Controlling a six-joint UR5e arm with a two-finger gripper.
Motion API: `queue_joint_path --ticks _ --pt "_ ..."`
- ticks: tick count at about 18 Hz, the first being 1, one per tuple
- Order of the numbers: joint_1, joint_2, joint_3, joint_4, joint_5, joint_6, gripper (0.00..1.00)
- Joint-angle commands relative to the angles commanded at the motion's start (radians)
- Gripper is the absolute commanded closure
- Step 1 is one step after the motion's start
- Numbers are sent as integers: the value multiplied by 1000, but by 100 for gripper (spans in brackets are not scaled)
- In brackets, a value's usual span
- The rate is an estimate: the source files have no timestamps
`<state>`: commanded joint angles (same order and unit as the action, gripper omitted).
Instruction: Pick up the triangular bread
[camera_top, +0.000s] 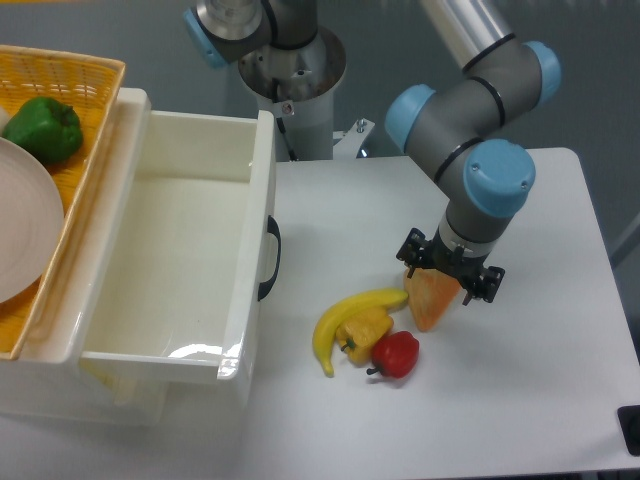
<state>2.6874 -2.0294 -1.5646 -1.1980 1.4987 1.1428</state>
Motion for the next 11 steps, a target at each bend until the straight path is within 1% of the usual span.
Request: queue_joint_path --ticks 4,6,9,11 --pt "6 -12 -25 0 0 3 0" --pt "5 -17 -48 8 2 3 0" --pt "3 -20 -54 9 3 6 0" --pt "2 -32 -52 15 5 5 0"
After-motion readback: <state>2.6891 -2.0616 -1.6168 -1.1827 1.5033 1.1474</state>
